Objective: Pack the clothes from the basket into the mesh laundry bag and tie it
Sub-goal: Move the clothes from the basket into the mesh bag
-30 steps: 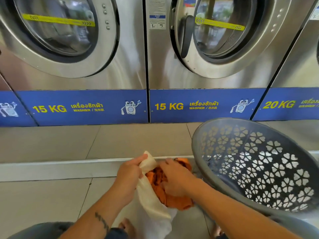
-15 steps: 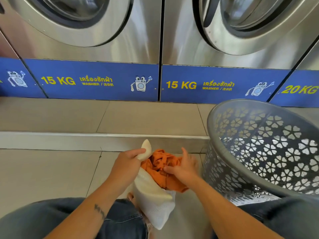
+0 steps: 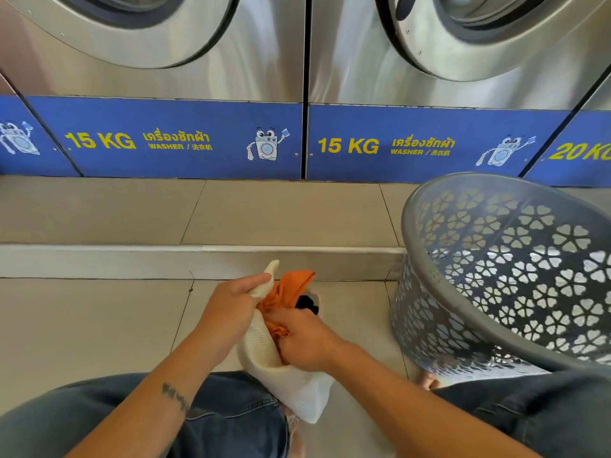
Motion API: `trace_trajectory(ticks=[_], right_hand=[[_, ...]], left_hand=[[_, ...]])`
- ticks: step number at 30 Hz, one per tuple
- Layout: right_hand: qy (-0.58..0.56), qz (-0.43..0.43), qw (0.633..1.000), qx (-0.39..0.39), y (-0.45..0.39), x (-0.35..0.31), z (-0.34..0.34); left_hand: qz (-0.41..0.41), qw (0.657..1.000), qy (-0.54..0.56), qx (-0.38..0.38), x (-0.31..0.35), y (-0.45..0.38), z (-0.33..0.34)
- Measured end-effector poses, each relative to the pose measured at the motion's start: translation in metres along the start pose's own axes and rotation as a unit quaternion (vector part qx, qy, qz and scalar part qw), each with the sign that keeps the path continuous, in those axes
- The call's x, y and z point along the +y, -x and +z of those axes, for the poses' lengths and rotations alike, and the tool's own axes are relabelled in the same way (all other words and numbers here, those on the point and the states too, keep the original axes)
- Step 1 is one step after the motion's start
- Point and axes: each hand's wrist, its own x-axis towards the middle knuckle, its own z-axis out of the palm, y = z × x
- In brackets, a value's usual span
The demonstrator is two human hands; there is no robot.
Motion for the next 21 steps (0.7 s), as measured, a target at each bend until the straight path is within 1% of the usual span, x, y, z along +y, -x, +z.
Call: trace_trajectory(ticks=[3, 5, 8, 11, 13, 14, 16, 18, 20, 21], right_hand=[[0.032, 0.111, 0.990, -0.084, 0.002, 0.014, 0.014], [0.028, 0.152, 0.984, -0.091, 0.002, 0.018, 0.021], [-0.002, 0.161, 0.985, -0.060, -0.007, 0.018, 0.020], [-0.075, 0.161, 0.984, -0.020, -0.012, 0.023, 0.013], [-0.115, 0.158, 0.980, 0.033, -0.008, 0.030, 0.009], [-0.122, 0.154, 0.978, 0.077, -0.004, 0.034, 0.007], [-0.081, 0.156, 0.971, 0.164, 0.003, 0.039, 0.005], [-0.003, 0.164, 0.965, 0.207, 0.004, 0.042, 0.002], [0.083, 0.162, 0.965, 0.188, -0.002, 0.045, -0.002], [0.102, 0.155, 0.969, 0.165, -0.006, 0.045, -0.006]], left_hand=[[-0.012, 0.998, -0.052, -0.038, -0.007, 0.004, 0.007], [-0.006, 0.995, -0.076, -0.071, -0.012, 0.005, 0.013], [-0.010, 0.996, -0.069, -0.052, -0.008, 0.003, 0.009], [0.000, 0.997, -0.072, -0.019, -0.006, 0.003, 0.006], [0.016, 0.995, -0.099, -0.002, -0.005, 0.003, 0.006], [0.025, 0.994, -0.108, 0.008, -0.005, 0.003, 0.007], [0.039, 0.993, -0.111, 0.018, -0.002, 0.002, 0.010], [0.046, 0.992, -0.112, 0.018, 0.000, 0.002, 0.013], [0.049, 0.992, -0.118, 0.014, 0.002, 0.003, 0.015], [0.049, 0.992, -0.118, 0.014, 0.003, 0.003, 0.016]])
